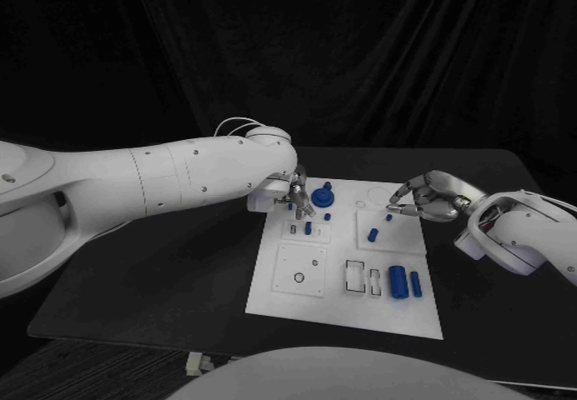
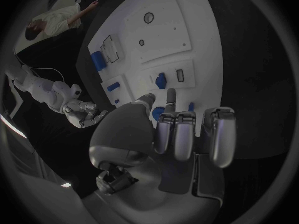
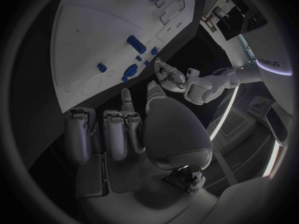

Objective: Assemble the parts on the task board

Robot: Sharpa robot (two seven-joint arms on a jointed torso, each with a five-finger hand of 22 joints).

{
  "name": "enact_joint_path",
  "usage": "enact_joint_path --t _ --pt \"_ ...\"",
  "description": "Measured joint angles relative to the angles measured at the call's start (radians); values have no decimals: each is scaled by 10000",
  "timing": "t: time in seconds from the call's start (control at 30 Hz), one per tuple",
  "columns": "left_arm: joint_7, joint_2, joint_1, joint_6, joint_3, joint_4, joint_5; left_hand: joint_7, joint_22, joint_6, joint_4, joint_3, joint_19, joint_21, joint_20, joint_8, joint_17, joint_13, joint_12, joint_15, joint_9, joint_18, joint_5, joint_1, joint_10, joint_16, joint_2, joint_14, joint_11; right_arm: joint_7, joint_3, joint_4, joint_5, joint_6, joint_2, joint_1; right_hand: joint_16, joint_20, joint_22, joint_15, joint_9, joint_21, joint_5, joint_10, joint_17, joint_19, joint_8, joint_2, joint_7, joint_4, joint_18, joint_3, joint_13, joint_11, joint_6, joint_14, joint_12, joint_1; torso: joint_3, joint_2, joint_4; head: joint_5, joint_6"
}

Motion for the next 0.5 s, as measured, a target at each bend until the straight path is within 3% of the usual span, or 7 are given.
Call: enact_joint_path --t 0.07,0.2,0.5 --pt "98 18 24 65 1 -111 25 -2 0 -229 -45 185 -4 39 70 260 0 0 0 8 228 1 612 175 0 0 -29 5 0 0 0 1 0 3 0 0 0 0 5 0 0 0 0 0 0 0 0 0 0 16 1 -16 0 0 0 0 0 0 0 -1 0 -33 0" --pt "238 165 42 264 1 -567 309 9 0 -422 -87 638 -4 95 71 519 0 0 0 37 424 1 1423 405 0 0 -97 35 0 -1 0 15 0 10 -5 -1 0 0 5 0 0 0 37 0 0 0 0 22 0 45 0 -45 -1 0 0 0 0 -22 -3 -3 -1 -104 0" --pt "204 592 58 997 0 -1480 1090 24 0 -437 106 993 -5 174 71 667 0 0 0 37 461 1 1492 192 -1 0 -310 34 -1 -6 0 13 0 40 -7 -1 0 0 4 0 0 0 122 0 0 0 0 179 0 82 0 -82 -2 0 0 0 0 -180 -3 5 -11 -150 0"
